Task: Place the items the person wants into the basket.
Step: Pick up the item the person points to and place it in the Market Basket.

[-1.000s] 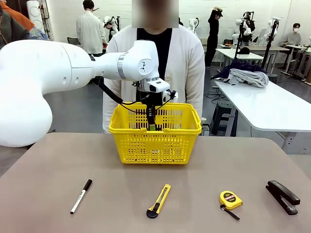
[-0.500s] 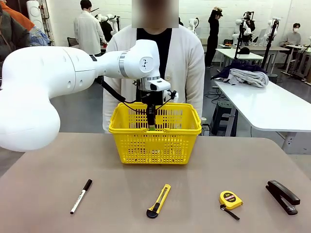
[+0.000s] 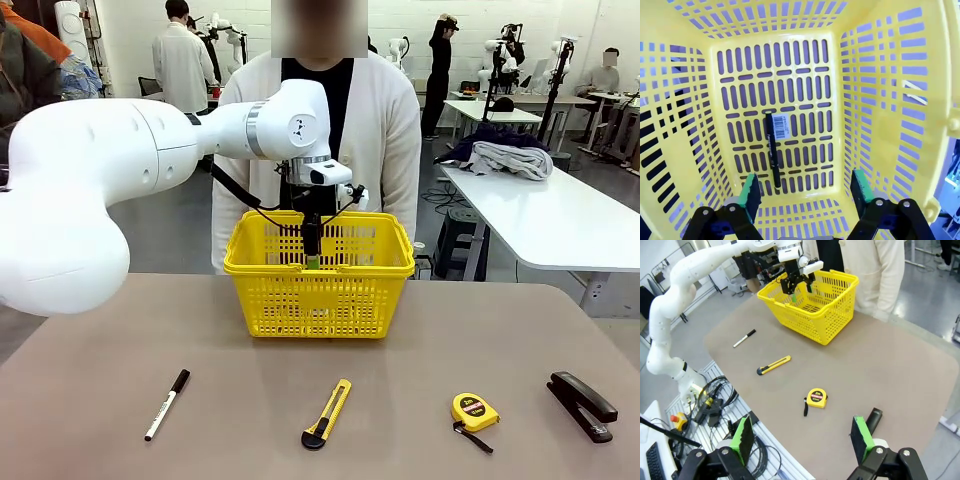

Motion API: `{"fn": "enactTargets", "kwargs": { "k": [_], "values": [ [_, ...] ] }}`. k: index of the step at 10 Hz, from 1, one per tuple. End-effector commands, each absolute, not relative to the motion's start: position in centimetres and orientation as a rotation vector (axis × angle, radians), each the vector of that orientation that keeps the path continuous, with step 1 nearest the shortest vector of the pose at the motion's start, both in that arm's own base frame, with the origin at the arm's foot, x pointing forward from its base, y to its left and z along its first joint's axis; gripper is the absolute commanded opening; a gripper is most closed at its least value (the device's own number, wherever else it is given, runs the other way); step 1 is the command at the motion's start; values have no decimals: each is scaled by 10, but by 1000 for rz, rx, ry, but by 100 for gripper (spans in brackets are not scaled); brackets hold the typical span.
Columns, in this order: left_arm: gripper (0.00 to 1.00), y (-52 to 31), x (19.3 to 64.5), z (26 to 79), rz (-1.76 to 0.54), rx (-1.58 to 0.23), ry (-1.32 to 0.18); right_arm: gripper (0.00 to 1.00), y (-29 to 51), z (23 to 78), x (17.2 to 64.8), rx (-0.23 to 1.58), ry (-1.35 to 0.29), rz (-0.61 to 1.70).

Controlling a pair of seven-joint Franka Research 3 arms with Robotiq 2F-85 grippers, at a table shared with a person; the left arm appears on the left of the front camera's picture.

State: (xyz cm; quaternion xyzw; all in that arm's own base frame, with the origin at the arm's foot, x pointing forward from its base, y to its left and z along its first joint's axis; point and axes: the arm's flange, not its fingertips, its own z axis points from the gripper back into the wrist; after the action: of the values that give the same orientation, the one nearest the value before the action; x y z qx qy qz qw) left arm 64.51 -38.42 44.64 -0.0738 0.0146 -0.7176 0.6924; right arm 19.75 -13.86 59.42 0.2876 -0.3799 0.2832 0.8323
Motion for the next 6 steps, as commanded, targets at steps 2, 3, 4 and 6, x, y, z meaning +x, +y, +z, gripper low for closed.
{"fn": "enactTargets", "kwargs": {
  "k": [2,3,4,6],
  "values": [
    [89,-378,604,484,-1611,-122,51,100,-137,593,199,633,-816,615],
    [89,-368,578,499,-1604,-97,26,100,-137,593,199,633,-816,615],
    [89,-354,554,514,-1588,-72,10,100,-137,593,199,633,-816,615],
    [89,-321,499,539,-1526,-25,-31,100,-137,593,199,633,-816,615]
  ]
}}
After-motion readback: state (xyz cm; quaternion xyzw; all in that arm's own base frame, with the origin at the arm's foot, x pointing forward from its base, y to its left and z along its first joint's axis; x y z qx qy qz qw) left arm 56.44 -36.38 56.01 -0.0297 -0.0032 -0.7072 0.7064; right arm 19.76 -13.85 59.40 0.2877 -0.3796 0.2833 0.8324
